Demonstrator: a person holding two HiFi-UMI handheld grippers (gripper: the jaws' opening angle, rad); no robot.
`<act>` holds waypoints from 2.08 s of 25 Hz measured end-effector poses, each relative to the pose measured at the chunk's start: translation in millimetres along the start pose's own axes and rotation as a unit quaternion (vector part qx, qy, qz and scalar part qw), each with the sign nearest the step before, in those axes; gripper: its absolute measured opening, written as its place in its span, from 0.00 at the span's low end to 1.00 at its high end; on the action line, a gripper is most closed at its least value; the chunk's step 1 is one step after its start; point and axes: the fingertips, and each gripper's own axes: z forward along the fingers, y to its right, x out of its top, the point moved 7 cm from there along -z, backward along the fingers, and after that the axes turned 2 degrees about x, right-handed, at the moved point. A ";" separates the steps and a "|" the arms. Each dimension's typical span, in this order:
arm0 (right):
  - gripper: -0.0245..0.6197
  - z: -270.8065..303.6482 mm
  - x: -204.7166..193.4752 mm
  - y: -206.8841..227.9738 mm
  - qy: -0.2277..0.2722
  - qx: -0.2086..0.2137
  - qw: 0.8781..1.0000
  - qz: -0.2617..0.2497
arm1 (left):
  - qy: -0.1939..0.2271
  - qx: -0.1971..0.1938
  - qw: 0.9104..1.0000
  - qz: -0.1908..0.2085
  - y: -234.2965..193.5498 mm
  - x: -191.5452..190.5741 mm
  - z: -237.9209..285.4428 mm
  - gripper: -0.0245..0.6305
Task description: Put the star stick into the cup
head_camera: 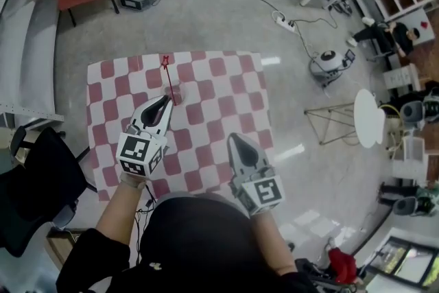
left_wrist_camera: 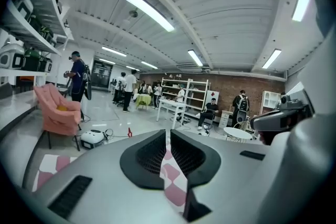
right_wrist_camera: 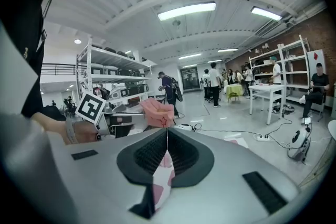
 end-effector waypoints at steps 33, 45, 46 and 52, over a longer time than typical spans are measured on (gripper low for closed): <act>0.06 -41.1 -2.5 -68.2 0.042 0.145 0.987 -0.049 | 0.017 0.061 0.998 0.002 94.7 -10.4 -165.7 0.10; 0.06 -43.7 -3.1 -75.1 0.047 0.147 0.987 -0.048 | 0.018 0.068 0.998 0.001 93.5 -13.2 -173.3 0.10; 0.06 -44.3 -3.0 -74.7 0.047 0.146 0.987 -0.048 | 0.018 0.068 0.997 0.002 94.0 -12.9 -173.2 0.10; 0.06 -44.6 -3.7 -71.4 0.045 0.143 0.988 -0.048 | 0.017 0.072 0.997 0.002 94.1 -10.8 -171.3 0.10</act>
